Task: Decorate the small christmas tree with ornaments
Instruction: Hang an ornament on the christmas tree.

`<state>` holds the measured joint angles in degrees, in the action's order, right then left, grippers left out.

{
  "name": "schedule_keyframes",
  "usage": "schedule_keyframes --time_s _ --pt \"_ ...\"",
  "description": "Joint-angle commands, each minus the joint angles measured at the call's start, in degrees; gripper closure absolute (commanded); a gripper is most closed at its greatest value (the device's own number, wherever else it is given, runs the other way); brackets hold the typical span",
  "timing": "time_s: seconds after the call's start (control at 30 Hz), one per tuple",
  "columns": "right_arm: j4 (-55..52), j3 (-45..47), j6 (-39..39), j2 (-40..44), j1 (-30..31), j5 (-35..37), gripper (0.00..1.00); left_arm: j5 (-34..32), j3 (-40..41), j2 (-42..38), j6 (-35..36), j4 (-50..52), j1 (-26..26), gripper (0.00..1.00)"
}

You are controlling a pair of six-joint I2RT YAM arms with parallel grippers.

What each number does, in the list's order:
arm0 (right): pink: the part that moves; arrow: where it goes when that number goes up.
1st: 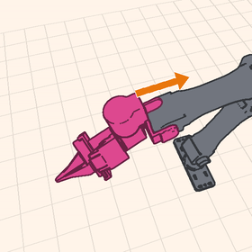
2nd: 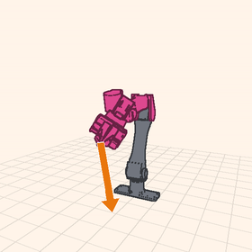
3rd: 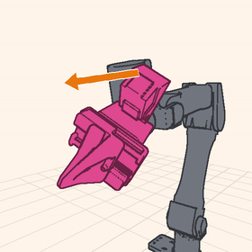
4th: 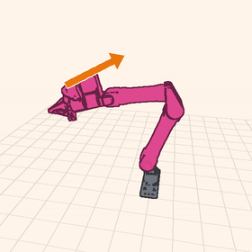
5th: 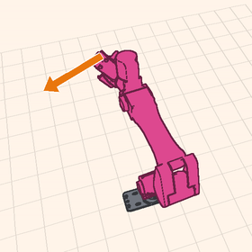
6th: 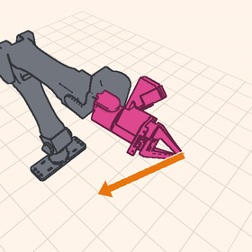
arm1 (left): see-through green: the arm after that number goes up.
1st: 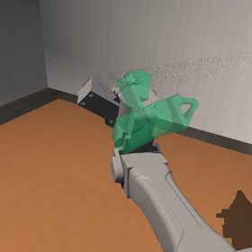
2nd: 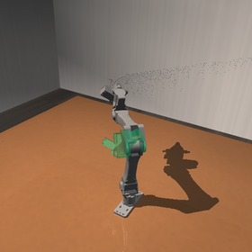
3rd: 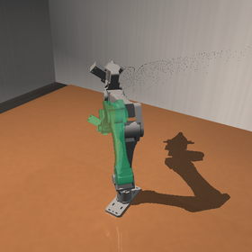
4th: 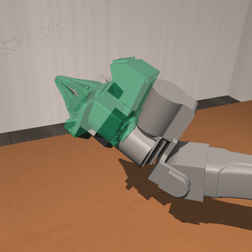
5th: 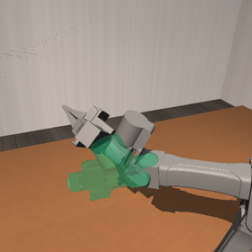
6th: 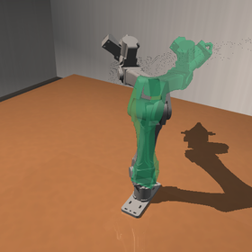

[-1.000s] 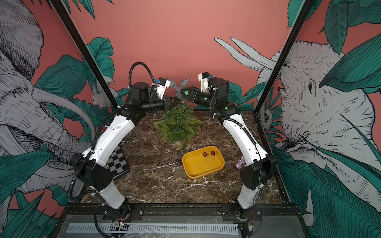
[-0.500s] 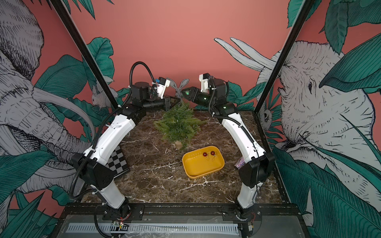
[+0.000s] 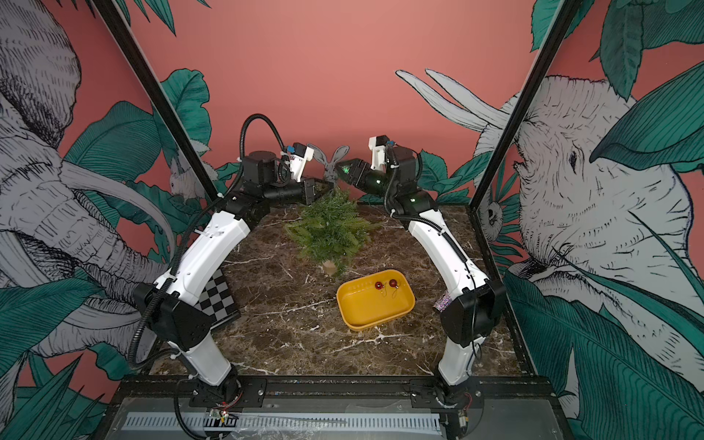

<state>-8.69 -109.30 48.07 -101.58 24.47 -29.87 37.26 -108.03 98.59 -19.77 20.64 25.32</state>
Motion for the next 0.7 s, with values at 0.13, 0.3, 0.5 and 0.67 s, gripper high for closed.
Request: schedule_keyframes --time_s 0.13,0.3,0.5,0.67 --pt "4.46 1.00 1.40 4.33 0.19 -1.26 0.43 0.43 -9.50 -1.66 -0.14 10.23 0.02 1.00" --pt "4.54 1.19 1.54 4.69 0.27 -1.12 0.43 -0.34 -14.75 0.83 2.01 16.43 0.00 1.00" --pt "2.78 0.22 0.88 3.37 0.29 -0.88 0.43 -0.32 -16.09 3.49 2.11 17.52 -0.05 1.00" --pt "1.63 -0.39 0.00 2.37 0.21 -0.28 0.43 -0.65 -16.14 4.70 2.08 17.47 -0.02 1.00"
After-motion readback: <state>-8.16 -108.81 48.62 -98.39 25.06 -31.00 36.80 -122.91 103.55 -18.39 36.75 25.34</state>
